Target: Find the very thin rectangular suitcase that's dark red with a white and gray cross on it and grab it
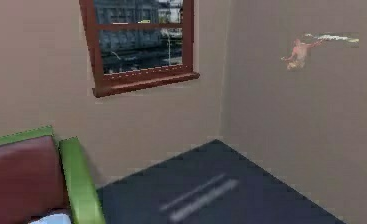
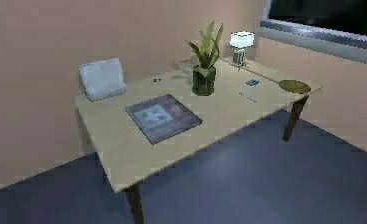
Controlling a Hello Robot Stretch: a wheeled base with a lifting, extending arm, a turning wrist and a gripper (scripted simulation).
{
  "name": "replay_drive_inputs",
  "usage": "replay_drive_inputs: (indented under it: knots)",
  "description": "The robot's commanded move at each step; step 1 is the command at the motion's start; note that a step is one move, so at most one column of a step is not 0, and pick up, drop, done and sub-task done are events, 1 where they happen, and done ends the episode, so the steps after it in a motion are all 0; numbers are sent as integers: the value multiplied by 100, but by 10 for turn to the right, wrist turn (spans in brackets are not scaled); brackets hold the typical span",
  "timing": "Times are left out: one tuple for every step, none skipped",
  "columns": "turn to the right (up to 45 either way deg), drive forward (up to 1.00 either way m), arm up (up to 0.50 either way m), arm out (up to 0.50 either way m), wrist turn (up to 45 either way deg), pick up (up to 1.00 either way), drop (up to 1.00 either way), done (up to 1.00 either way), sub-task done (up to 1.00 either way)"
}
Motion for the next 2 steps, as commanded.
replay_drive_inputs:
  knots:
    - [450, 0, 0, 0, 0, 0, 0, 0, 0]
    - [240, 0, 0, 0, 0, 0, 0, 0, 0]
